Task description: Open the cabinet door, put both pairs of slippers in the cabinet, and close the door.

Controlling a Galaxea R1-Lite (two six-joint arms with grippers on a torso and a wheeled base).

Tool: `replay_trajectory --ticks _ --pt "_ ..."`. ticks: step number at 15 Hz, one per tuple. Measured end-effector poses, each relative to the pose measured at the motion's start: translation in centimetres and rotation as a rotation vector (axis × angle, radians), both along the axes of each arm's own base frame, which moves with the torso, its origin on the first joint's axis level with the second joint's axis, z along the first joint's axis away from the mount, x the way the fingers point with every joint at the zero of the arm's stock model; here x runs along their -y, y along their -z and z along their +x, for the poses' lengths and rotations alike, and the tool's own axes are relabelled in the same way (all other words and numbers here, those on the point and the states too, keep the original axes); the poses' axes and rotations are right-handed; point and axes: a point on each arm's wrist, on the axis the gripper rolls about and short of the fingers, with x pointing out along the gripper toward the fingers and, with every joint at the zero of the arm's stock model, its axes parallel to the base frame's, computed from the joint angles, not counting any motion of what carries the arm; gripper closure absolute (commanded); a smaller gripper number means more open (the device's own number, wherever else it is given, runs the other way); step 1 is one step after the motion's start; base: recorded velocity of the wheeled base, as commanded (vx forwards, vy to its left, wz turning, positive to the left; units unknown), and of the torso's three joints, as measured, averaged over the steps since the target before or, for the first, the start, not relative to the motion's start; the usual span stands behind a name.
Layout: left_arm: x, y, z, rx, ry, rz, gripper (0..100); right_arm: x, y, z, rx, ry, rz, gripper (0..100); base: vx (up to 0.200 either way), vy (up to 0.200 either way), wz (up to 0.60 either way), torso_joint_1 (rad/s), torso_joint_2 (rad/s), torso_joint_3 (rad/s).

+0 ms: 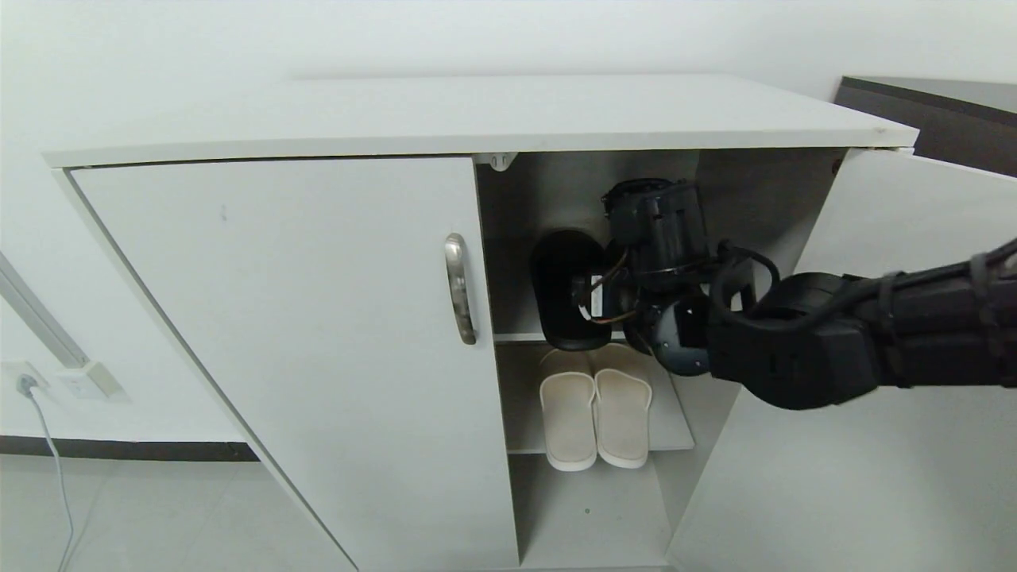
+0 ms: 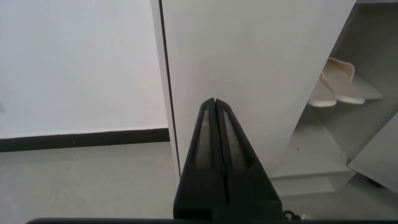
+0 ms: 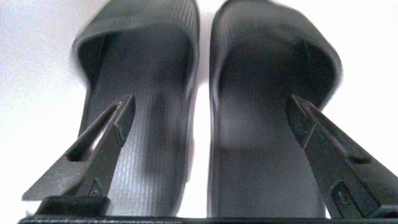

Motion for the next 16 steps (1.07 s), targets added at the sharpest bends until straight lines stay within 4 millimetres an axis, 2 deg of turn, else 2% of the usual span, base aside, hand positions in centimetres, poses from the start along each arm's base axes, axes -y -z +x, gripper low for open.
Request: replay_trajectory --ticks 4,6,7,10,16 --pt "0.0 0.0 0.0 0.0 0.0 0.0 100 2.7 0.6 -6.7 0.0 -0.096 0.003 0 0.0 0.0 0.0 0.0 0.0 0.0" --pt "0.0 0.0 0.0 0.0 0.0 0.0 100 3.7 1.2 -9.2 0.013 -0.146 0.021 0 0.0 0.0 0.0 0.0 0.0 0.0" --pt "0.0 0.0 0.0 0.0 0.0 0.0 100 4.0 1.5 -10.1 0.024 -0.164 0.035 100 0.0 0.0 0.0 0.0 0.0 0.0" --pt "0.0 0.0 0.0 0.0 0.001 0.001 100 4.5 2.6 -11.3 0.041 -0.212 0.066 100 0.0 0.0 0.0 0.0 0.0 0.0" --pt "0.0 0.0 0.0 0.0 0.001 0.0 100 4.1 3.8 -11.2 0.019 -0.231 0.068 100 0.0 0.0 0.0 0.0 0.0 0.0"
